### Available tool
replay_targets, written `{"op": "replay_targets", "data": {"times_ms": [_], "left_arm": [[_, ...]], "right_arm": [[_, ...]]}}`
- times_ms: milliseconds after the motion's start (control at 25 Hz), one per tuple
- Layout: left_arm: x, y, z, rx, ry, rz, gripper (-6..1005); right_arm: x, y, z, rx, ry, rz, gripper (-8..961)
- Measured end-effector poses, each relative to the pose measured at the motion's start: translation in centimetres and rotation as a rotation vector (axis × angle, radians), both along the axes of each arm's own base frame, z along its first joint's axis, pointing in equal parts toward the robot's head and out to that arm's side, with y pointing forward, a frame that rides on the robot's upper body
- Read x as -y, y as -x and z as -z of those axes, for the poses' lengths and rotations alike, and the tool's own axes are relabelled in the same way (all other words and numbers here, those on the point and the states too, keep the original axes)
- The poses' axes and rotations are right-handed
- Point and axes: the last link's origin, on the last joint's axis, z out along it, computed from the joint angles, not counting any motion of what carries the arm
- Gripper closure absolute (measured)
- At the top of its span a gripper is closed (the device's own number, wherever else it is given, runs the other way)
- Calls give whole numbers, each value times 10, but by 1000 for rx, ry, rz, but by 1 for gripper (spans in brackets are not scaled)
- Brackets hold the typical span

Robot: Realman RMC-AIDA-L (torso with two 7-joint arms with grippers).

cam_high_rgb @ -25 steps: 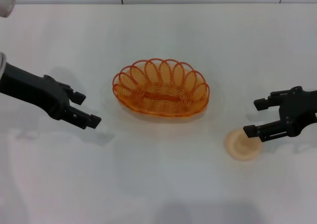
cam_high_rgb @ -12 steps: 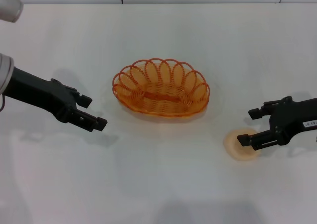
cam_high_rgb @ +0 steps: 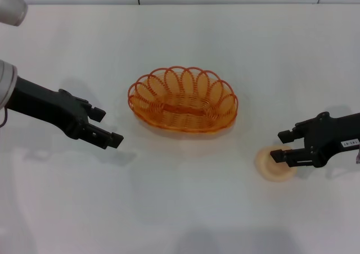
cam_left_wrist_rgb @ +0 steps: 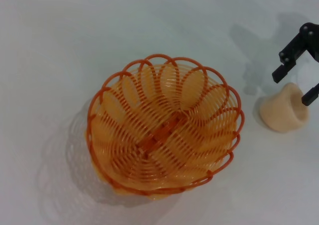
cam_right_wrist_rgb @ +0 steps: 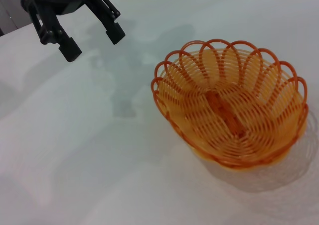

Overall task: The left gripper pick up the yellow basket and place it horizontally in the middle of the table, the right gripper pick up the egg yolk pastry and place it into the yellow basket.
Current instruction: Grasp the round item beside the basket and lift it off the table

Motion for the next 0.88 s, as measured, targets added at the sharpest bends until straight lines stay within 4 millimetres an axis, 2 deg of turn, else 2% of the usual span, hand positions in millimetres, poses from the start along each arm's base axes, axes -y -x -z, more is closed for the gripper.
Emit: {"op": "replay_targets", "data": {"times_ms": [440,880], "left_arm": [[0,0,0,-2,-1,0,112],[0,0,2,1,2,-3,111]], "right_arm": [[0,-2,2,23,3,-2,687],[0,-5,4,33,10,5,705]]}}
